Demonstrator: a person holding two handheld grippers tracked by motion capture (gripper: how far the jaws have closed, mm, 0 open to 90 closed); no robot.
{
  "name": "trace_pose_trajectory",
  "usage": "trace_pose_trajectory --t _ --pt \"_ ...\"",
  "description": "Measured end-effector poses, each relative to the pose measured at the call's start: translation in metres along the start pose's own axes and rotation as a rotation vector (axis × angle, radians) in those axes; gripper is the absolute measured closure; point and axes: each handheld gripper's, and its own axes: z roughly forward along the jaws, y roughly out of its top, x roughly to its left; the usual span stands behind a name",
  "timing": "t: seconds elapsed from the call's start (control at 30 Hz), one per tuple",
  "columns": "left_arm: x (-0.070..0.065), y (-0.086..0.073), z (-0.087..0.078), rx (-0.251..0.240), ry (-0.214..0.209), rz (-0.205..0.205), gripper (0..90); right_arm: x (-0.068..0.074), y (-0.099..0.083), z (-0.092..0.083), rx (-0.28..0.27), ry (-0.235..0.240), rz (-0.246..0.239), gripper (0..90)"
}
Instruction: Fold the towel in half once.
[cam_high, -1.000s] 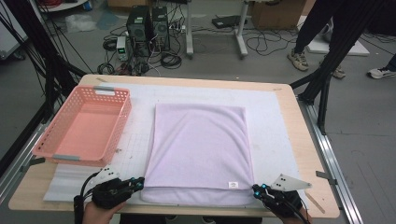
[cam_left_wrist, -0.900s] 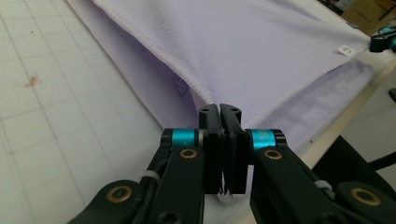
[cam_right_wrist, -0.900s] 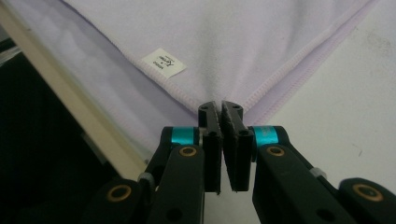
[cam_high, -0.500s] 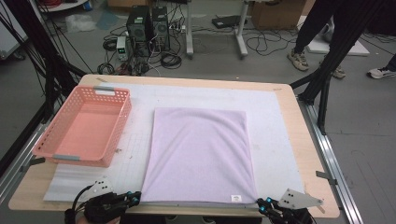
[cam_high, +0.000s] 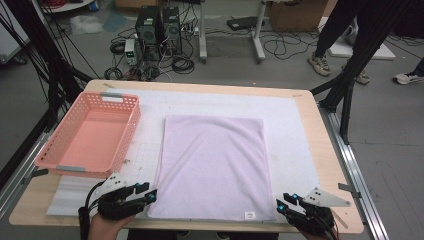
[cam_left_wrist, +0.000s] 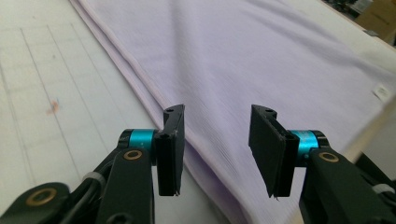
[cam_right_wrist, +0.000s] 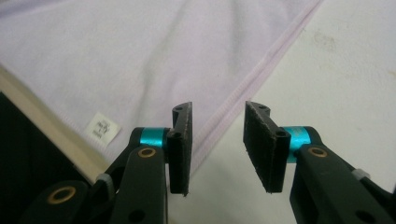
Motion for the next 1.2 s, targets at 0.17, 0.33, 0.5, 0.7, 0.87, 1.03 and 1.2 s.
trace_pose_trajectory --t 0.17,0.33,0.5,0.7,0.87,1.03,1.2 --pt "0.017 0.017 0.026 0.021 0.037 -0.025 57.9 0.001 0.005 0.008 0.016 -0.007 -0.025 61.2" --pt "0.03 0.033 0.051 0.038 0.062 -0.024 63.3 -0.012 0.006 0.01 0.001 -0.022 0.0 59.8" --pt "0.039 0.043 0.081 0.067 0.125 0.003 65.7 -0.022 0.01 0.017 0.002 -0.023 0.007 59.5" --pt "0.034 0.041 0.092 0.093 0.246 0.159 83.0 -0.034 0.017 0.025 0.001 -0.018 -0.001 60.1" --pt "0.037 0.039 0.084 0.081 0.288 0.119 86.4 -0.044 0.023 0.031 -0.002 -0.02 0.005 59.9" --pt "0.039 0.04 0.083 0.081 0.299 0.112 74.4 -0.051 0.031 0.044 -0.005 -0.033 0.014 59.1" --pt "0.047 0.044 0.083 0.028 0.26 0.059 60.0 -0.06 0.047 0.068 -0.005 -0.082 0.054 65.6"
